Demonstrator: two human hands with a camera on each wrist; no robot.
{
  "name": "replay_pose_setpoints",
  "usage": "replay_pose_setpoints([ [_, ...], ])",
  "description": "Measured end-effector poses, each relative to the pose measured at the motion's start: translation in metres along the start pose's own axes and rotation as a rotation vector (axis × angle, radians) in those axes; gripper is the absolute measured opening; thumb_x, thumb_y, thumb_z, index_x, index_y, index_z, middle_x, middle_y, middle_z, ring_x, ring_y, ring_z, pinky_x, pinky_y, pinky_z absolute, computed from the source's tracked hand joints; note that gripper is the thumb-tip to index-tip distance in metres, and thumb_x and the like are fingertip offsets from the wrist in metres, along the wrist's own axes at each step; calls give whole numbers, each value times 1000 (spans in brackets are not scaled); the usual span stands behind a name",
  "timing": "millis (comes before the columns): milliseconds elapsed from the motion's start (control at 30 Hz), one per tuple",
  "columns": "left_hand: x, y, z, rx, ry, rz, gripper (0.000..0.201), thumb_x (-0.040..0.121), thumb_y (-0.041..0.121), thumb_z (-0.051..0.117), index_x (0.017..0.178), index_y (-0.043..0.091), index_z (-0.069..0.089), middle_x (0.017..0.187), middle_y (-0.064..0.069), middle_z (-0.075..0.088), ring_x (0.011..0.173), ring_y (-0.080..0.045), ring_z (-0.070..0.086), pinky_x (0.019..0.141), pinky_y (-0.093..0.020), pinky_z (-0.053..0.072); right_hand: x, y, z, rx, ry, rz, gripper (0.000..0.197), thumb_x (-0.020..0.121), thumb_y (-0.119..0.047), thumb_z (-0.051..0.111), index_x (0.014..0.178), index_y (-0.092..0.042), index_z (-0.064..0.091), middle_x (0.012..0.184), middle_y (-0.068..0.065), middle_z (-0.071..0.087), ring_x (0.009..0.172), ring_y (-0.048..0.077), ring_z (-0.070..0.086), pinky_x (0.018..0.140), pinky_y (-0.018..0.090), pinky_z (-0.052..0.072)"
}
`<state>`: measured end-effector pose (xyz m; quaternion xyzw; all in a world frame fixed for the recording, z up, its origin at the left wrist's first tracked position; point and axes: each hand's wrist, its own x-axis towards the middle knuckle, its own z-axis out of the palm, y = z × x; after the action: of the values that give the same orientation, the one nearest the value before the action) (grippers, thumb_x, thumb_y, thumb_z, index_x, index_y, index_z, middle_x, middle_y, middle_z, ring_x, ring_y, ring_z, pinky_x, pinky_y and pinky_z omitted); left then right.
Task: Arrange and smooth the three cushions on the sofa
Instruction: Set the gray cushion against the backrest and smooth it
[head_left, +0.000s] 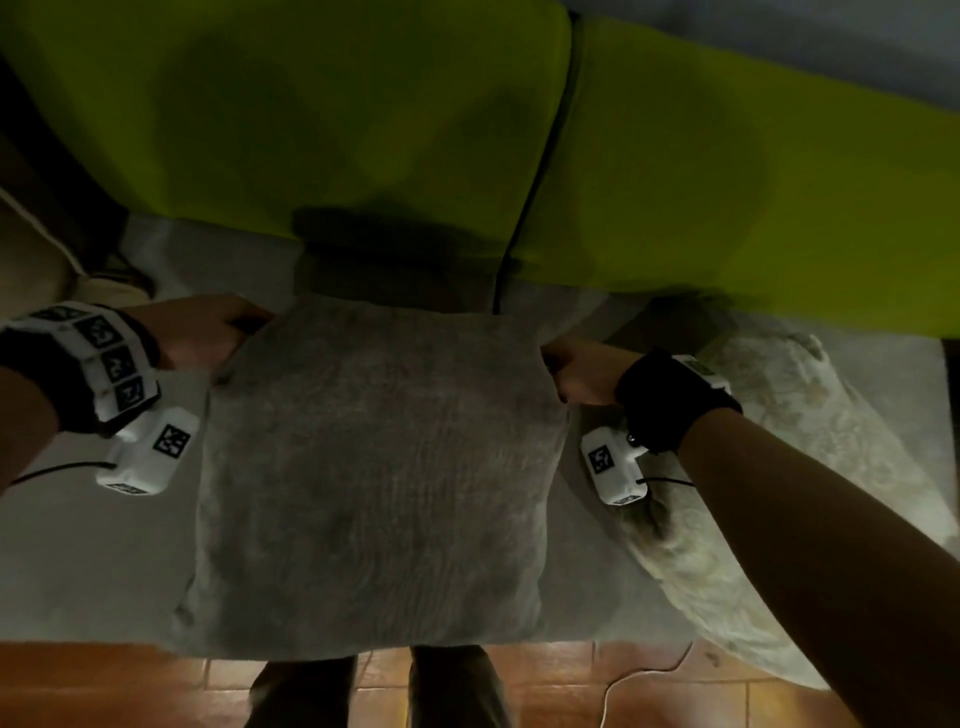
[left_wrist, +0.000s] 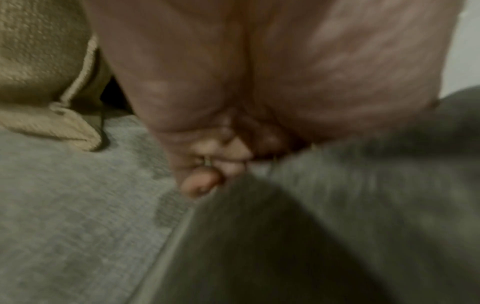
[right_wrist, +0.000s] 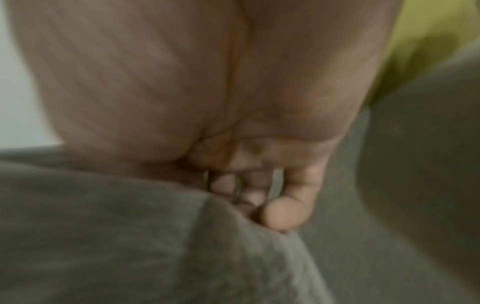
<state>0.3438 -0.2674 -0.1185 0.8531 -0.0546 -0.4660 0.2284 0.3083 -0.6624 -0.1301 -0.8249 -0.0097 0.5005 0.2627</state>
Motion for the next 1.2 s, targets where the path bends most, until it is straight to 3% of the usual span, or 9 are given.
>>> replay_pose_setpoints([
  [67,-5,5,3,-95,46,5,8,76,39,63,84,41,63,92,20,63,86,3,54,88,-31,37,3,16,-8,171,203,47,19,101,-11,51,110,-24,62,94,0,67,83,19,64,82,42,58],
  [167,-3,3,5,-167,192,11,35,75,49,59,102,29,68,105,-5,71,99,-27,65,92,-42,47,5,44,-18,277,650,186,15,102,-28,49,111,-20,57,107,16,67,98,39,66,89,58,56],
  [267,2,1,-2,-328,466,-88,31,92,33,50,103,7,64,93,-21,68,72,-32,68,63,-34,56,8,56,-5,405,793,198,14,98,-33,54,108,-24,58,114,14,66,104,39,65,91,55,55],
  [433,4,0,-6,-356,711,-176,19,97,27,46,103,16,60,92,-16,66,73,-31,64,75,-37,51,4,40,0,1136,499,58,29,101,-25,62,124,-10,68,114,12,72,100,29,70,92,44,56],
  [600,1,-8,-3,-341,667,-169,24,94,34,62,110,16,67,96,-15,70,87,-32,65,88,-50,54,-8,44,-31,317,751,120,19,87,-29,80,101,-19,72,92,-1,72,88,18,68,78,31,56],
  [700,-1,-12,-3,-372,713,-207,22,91,39,62,105,22,63,96,-12,69,79,-33,69,84,-54,57,-2,31,-31,308,871,145,24,94,-37,70,104,-16,69,93,4,68,86,22,62,75,33,51],
  [833,5,-5,0,-401,764,-245,25,92,35,60,112,21,63,108,-13,66,92,-31,64,86,-43,52,5,24,-24,1091,611,45,14,104,-15,53,94,-13,64,81,5,68,73,21,66,64,33,53],
  [1000,2,11,10,-379,689,-221,42,93,40,64,124,12,63,118,-9,62,116,-33,58,88,-34,41,6,37,-17,625,283,87,18,92,-11,72,100,-24,62,95,3,68,91,22,66,83,42,54],
  [1200,1,6,6,-539,769,-241,34,86,56,64,101,26,68,100,-7,66,92,-28,63,87,-41,52,2,39,-25,750,813,144,23,89,-5,68,97,-25,60,101,14,72,85,29,74,78,50,63],
])
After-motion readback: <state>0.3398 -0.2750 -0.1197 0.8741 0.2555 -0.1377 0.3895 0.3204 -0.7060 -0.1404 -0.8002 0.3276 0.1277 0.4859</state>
